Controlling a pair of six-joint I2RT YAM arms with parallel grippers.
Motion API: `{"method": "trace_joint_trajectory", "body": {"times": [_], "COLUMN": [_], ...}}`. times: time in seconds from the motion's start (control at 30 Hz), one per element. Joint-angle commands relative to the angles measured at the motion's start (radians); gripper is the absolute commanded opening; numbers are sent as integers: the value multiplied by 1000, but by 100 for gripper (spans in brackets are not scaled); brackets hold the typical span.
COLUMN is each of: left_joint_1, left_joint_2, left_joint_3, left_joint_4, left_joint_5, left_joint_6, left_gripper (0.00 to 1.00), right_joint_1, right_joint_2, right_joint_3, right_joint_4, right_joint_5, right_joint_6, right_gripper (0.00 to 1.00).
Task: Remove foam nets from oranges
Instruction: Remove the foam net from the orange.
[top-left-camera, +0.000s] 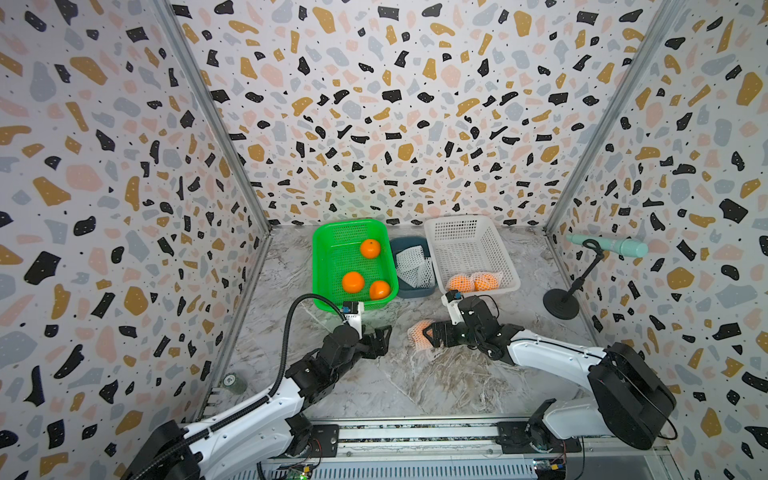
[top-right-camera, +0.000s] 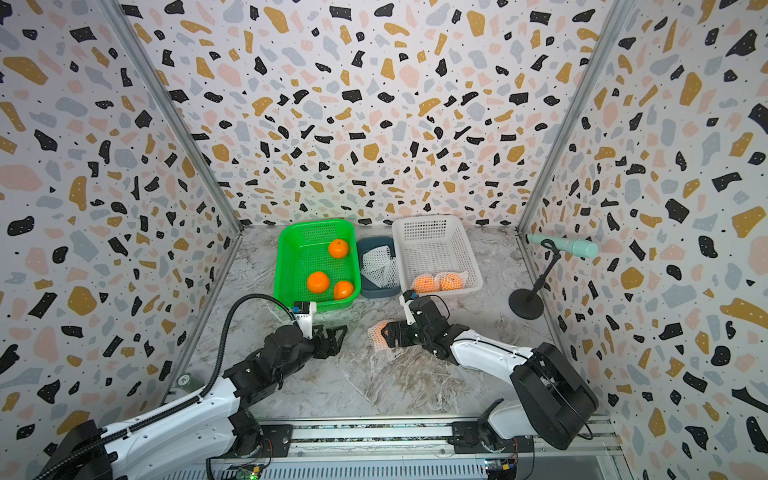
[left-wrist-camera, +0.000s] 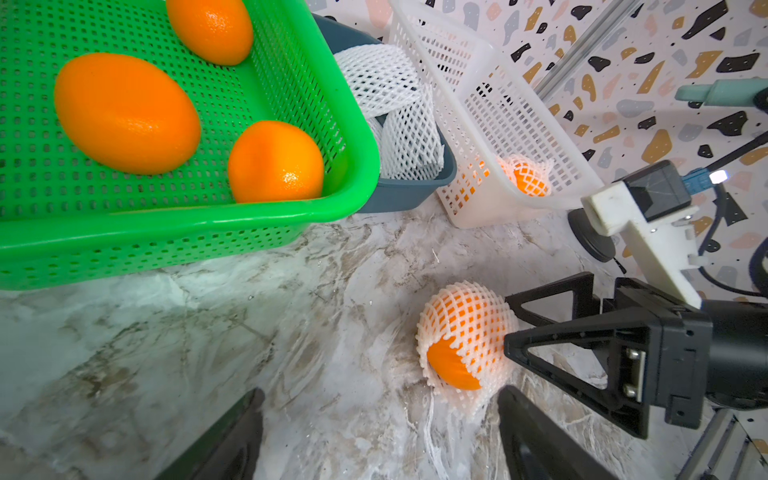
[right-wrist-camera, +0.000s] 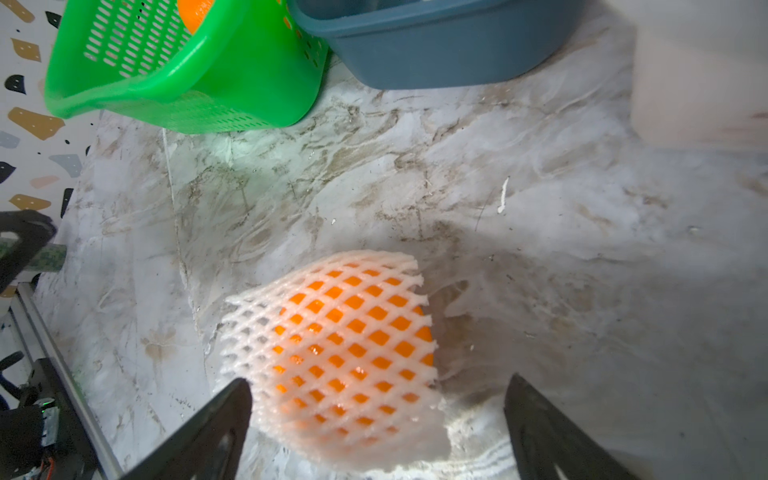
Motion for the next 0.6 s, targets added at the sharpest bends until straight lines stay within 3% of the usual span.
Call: {"method": "trace_joint_trajectory", "body": {"times": [0.0,0.3,0.4,0.57], "left_joint_1": [2,-5,-18,-53], "left_joint_2": [7,43,72,144], "left_joint_3": [-24,-60,-66,-63], "left_joint_4": [71,157,194,251], "left_joint_5": [33,70,74,75], "left_joint_6": [3,-27,-38,-50], "left_gripper": [88,84,82,80], "right_joint_1": [-26,-81,-98,-110], "right_joint_2": [-53,-84,-72,-49], "right_joint_3": [-24,-66,-76,-88], "right_joint_4": [29,68,95,135], "right_joint_5": [-45,-118,-155,-196], "right_joint_6": [11,0,-4,-2], "right_gripper": [92,74,63,57]}}
